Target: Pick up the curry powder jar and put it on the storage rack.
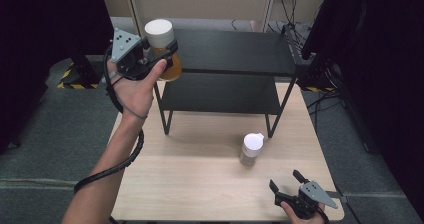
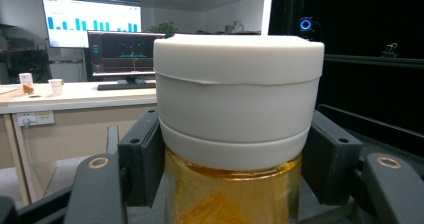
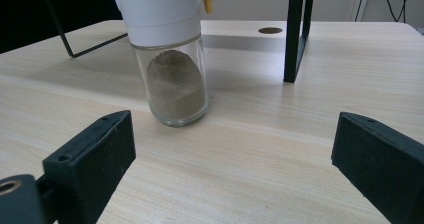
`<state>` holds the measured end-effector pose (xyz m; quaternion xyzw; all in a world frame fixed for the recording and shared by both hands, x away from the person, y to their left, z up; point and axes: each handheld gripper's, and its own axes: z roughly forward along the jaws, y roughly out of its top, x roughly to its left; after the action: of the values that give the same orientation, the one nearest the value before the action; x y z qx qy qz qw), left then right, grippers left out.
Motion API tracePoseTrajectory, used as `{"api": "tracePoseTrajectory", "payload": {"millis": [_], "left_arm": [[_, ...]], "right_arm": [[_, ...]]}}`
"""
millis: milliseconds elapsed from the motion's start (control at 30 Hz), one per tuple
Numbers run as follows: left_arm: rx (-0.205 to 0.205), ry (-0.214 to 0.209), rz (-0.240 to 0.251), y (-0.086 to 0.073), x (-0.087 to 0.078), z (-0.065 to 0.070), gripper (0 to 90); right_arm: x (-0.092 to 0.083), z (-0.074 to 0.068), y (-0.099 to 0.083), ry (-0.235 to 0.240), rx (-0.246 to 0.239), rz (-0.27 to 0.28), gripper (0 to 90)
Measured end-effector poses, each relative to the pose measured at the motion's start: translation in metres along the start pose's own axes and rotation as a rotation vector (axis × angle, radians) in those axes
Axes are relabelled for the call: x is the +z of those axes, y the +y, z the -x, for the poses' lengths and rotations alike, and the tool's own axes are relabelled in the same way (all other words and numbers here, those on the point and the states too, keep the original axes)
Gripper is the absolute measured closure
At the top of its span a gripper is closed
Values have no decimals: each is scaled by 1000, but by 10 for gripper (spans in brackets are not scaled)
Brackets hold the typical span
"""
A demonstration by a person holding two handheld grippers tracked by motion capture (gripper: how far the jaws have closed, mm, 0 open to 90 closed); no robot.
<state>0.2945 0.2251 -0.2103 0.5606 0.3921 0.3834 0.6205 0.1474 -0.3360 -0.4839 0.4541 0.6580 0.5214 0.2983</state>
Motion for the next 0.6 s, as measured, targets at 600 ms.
{"api": "tracePoseTrajectory", "payload": {"millis": [600], "left_arm": [[5, 75, 6, 13, 31, 5, 346]], "right_arm": [[0, 1, 0, 3, 4, -1, 41]]}}
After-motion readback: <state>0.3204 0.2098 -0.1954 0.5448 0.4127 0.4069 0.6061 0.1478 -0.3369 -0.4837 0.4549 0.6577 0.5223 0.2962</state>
